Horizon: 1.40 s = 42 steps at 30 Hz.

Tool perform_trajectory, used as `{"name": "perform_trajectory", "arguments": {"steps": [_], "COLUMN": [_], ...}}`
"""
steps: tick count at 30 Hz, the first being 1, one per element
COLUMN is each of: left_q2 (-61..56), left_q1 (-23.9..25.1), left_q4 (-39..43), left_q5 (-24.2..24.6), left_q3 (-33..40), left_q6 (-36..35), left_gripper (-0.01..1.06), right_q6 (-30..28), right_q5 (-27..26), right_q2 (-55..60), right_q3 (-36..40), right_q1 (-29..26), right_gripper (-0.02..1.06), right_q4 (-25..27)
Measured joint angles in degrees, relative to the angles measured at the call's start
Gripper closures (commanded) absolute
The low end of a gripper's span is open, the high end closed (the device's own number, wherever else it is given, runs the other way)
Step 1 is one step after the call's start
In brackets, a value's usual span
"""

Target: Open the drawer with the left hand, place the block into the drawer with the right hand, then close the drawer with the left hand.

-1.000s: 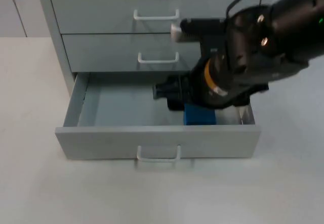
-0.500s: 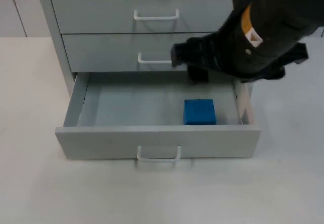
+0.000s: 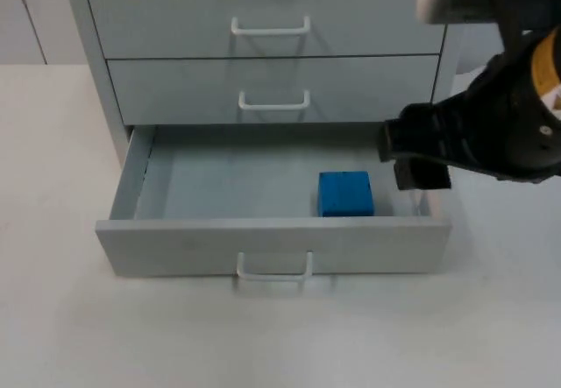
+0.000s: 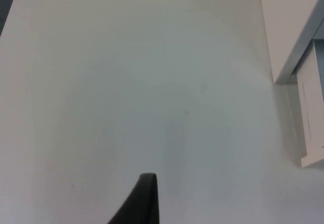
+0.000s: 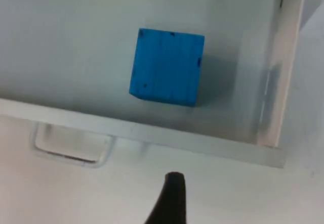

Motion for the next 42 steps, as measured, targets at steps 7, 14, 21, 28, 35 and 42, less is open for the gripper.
{"name": "perform_trajectory", "arguments": {"steps": [7, 14, 21, 28, 35, 42], "left_q2": [0.0, 0.0, 0.0, 0.0, 0.0, 0.0], "left_q1": [0.0, 0.0, 0.0, 0.0, 0.0, 0.0], "left_q4": [-0.1, -0.2, -0.2, -0.5, -1.7, -2.2], "left_q5": [0.6, 0.7, 0.7, 0.7, 0.7, 0.7], "left_q3": [0.0, 0.0, 0.0, 0.0, 0.0, 0.0], "left_q6": [0.0, 0.0, 0.0, 0.7, 2.1, 2.8], "left_gripper": [0.05, 0.05, 0.05, 0.05, 0.05, 0.05], "right_q6": [-4.3, -11.2, -31.4, -46.2, -59.3, -61.5], "right_q5": [0.5, 0.7, 2.3, 5.1, 9.9, 12.9], "right_q2": [-5.3, -10.0, -14.0, -16.1, -16.3, -16.3], "right_q3": [2.2, 5.1, 6.0, 6.0, 6.0, 6.0], "right_q1": [0.0, -5.2, -18.5, -29.1, -38.7, -40.7], "right_gripper": [0.31, 0.31, 0.31, 0.31, 0.31, 0.31], "right_q4": [1.7, 5.6, 20.3, 30.8, 40.3, 41.0]}}
